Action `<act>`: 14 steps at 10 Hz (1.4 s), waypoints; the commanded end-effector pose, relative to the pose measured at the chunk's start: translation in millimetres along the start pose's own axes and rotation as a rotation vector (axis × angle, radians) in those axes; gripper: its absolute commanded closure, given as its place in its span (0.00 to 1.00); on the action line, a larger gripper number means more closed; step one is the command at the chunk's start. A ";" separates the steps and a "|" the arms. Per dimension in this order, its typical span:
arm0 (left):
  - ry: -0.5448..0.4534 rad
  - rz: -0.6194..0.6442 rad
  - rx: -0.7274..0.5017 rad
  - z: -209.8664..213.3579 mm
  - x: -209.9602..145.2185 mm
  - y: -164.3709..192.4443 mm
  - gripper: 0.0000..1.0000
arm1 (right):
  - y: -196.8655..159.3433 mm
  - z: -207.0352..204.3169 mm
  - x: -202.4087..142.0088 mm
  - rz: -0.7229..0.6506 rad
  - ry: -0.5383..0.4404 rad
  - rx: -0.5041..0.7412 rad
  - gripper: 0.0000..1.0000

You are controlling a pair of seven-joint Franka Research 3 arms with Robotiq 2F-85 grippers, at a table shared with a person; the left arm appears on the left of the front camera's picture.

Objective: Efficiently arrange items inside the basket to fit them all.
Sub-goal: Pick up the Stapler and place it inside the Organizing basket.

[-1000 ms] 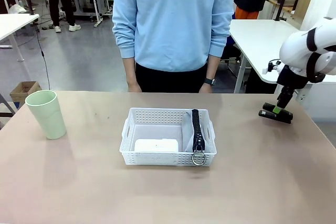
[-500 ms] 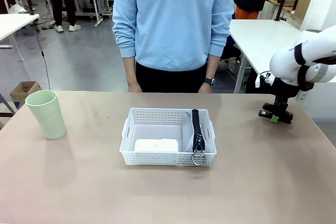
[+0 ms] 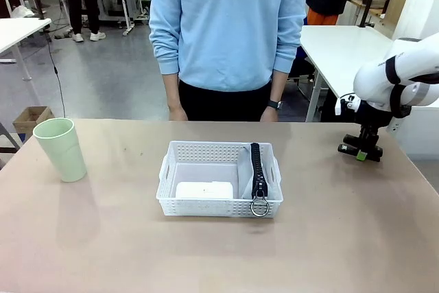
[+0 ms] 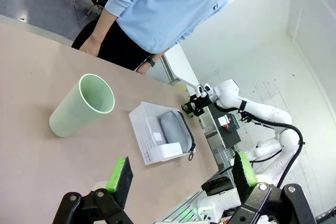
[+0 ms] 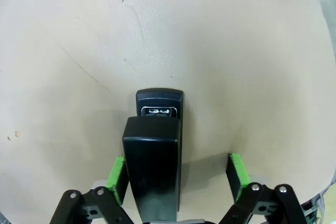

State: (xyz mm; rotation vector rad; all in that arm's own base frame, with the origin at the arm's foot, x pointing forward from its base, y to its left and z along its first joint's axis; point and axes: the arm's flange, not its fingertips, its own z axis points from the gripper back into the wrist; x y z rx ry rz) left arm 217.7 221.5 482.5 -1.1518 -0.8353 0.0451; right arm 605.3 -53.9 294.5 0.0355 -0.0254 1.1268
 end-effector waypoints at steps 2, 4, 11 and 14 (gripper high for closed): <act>-0.013 -0.017 -0.018 0.1 0.2 -1.9 0.00 | -3.9 0.6 -0.2 0.030 0.027 -0.007 0.81; -0.013 -0.017 -0.018 0.1 0.2 -1.9 0.00 | -3.6 1.0 0.3 0.034 0.041 -0.008 1.00; -0.013 -0.017 -0.018 0.1 0.2 -1.9 0.00 | -3.3 1.0 0.6 0.038 0.036 0.007 1.00; -0.013 -0.017 -0.018 0.1 0.2 -1.9 0.00 | 23.0 49.0 -6.5 -0.117 0.010 -0.027 1.00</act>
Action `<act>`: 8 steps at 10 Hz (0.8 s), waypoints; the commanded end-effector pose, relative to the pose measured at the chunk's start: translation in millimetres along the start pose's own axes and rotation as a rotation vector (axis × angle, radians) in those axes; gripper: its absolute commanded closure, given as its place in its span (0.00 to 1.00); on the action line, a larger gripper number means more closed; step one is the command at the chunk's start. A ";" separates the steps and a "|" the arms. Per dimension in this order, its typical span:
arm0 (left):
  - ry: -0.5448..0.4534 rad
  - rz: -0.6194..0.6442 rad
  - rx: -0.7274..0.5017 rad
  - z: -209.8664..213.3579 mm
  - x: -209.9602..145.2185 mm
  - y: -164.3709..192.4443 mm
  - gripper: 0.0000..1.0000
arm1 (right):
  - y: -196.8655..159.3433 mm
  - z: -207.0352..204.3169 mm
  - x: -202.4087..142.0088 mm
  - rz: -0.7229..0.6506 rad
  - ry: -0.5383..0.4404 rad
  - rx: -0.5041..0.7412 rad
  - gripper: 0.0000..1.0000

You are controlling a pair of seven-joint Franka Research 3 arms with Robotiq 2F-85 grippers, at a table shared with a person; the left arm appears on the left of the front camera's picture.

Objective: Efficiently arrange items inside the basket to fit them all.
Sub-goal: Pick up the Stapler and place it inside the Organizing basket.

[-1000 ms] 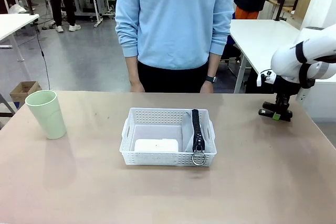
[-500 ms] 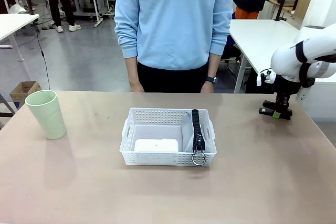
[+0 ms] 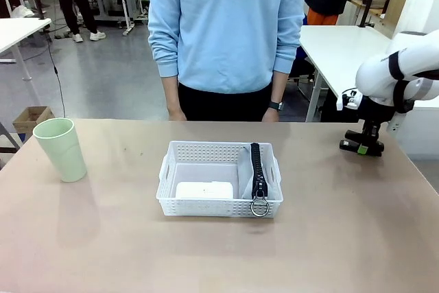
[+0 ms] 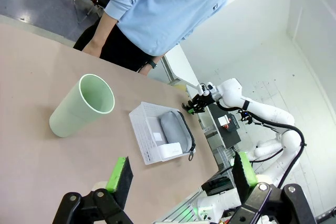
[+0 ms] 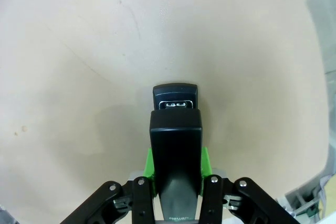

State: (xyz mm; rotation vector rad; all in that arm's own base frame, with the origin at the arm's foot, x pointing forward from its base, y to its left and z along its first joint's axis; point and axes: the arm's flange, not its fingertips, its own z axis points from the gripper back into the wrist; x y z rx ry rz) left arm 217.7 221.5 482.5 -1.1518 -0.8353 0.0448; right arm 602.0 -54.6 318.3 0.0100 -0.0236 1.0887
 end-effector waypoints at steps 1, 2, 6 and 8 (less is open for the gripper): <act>-0.013 -0.017 -0.018 0.1 0.2 -1.9 0.00 | 37.3 48.6 -14.1 -0.130 -0.057 0.003 1.00; -0.013 -0.017 -0.018 0.1 0.2 -1.9 0.00 | 57.0 68.4 -24.6 -0.185 -0.124 0.082 1.00; -0.013 -0.017 -0.018 0.1 0.2 -1.9 0.00 | 125.2 91.8 -53.4 -0.489 -0.314 0.285 1.00; -0.013 -0.017 -0.018 0.1 0.2 -1.9 0.00 | 161.1 91.2 -52.4 -0.634 -0.377 0.393 1.00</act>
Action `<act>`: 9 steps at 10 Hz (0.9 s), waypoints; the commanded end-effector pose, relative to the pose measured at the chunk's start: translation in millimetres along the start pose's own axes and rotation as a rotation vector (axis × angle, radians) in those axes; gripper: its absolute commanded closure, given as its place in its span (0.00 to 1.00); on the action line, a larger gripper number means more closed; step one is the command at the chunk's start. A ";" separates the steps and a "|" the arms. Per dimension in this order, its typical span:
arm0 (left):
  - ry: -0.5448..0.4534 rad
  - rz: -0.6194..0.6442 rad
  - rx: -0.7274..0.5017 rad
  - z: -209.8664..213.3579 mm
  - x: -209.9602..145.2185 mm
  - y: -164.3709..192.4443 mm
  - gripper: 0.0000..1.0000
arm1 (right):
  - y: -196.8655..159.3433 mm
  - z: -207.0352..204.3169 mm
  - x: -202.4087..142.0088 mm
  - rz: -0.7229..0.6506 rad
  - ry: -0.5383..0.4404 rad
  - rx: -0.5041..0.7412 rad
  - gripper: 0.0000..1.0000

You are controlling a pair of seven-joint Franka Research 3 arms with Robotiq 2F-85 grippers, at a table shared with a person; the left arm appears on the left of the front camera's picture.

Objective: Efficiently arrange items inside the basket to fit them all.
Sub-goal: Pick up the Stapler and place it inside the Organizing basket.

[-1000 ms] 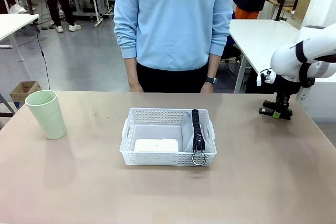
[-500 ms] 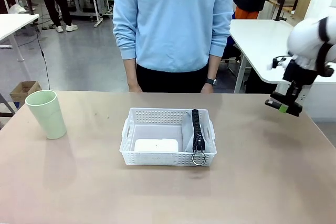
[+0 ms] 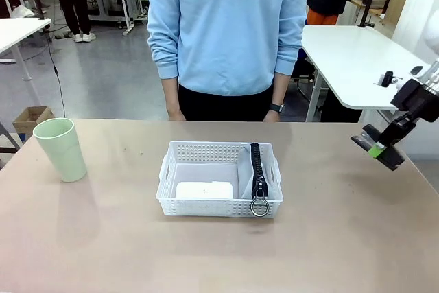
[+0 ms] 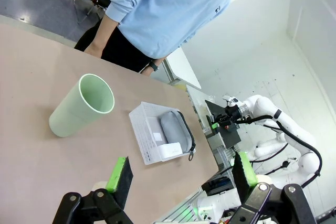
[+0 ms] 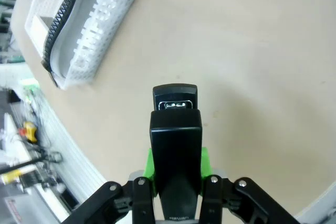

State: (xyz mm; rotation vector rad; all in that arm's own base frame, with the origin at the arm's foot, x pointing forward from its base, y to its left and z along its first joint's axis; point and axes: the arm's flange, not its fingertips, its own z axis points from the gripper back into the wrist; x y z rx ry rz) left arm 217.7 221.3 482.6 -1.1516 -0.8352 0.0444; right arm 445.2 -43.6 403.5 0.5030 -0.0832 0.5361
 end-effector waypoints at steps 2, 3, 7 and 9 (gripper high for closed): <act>-0.013 -0.016 -0.018 0.2 0.2 -1.8 0.00 | 40.7 -15.6 -14.7 -0.210 -0.141 -0.001 1.00; -0.013 -0.016 -0.018 0.2 0.2 -1.8 0.00 | 47.3 -22.7 -18.7 -0.231 -0.115 -0.017 1.00; -0.013 -0.016 -0.018 0.2 0.2 -1.8 0.00 | 22.3 -11.5 -12.7 -0.134 -0.071 0.033 1.00; -0.013 -0.016 -0.018 0.2 0.2 -1.8 0.00 | 36.2 -21.5 -8.4 -0.162 -0.078 -0.033 0.63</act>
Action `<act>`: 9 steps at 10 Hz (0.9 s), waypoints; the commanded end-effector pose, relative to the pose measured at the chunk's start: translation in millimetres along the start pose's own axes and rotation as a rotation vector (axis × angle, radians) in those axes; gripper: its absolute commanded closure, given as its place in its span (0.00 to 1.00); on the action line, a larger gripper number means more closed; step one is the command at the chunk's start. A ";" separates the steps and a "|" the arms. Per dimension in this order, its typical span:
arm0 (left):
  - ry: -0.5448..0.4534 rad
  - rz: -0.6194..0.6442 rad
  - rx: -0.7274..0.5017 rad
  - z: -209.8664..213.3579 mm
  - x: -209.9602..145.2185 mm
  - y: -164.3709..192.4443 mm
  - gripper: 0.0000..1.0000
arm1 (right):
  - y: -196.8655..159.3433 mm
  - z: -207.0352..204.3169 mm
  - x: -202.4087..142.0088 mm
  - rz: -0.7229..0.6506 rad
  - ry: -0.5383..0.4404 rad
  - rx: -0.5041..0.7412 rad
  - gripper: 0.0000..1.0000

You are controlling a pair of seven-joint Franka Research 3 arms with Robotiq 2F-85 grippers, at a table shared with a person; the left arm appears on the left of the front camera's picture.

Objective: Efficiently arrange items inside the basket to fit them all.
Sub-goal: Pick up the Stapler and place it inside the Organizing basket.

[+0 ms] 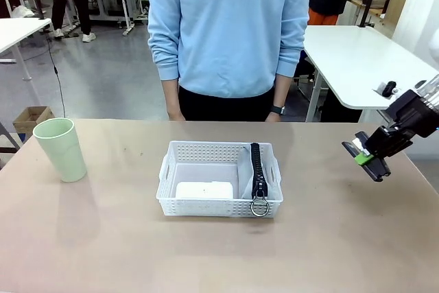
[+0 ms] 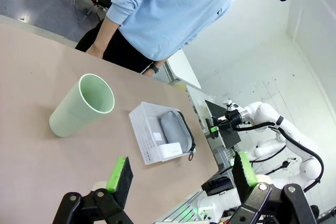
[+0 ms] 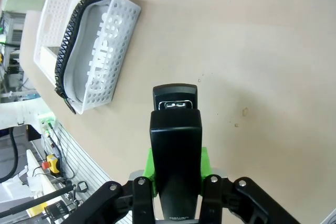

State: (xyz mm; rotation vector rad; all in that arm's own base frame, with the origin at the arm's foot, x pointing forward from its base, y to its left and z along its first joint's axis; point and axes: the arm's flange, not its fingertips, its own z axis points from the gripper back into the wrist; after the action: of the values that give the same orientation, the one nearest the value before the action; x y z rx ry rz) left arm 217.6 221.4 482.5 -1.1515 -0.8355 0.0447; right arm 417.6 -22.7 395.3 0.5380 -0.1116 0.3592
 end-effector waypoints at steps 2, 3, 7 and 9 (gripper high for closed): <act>-0.013 -0.016 -0.018 0.1 0.3 -1.8 0.00 | 67.1 -6.0 16.4 0.046 0.015 -0.171 0.63; -0.013 -0.016 -0.018 0.1 0.3 -1.8 0.00 | 99.1 -11.4 20.2 0.092 0.022 -0.197 0.63; -0.013 -0.016 -0.018 0.1 0.3 -1.8 0.00 | 242.0 -54.1 48.8 0.430 0.125 -0.244 0.63; -0.013 -0.016 -0.018 0.1 0.3 -1.8 0.00 | 304.9 -95.6 72.4 0.585 0.153 -0.296 0.63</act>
State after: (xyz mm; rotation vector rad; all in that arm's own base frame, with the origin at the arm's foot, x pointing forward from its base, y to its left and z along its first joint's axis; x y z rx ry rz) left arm 217.7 221.3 482.4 -1.1516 -0.8350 0.0446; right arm 350.8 273.4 476.8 0.2328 -0.1466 0.9082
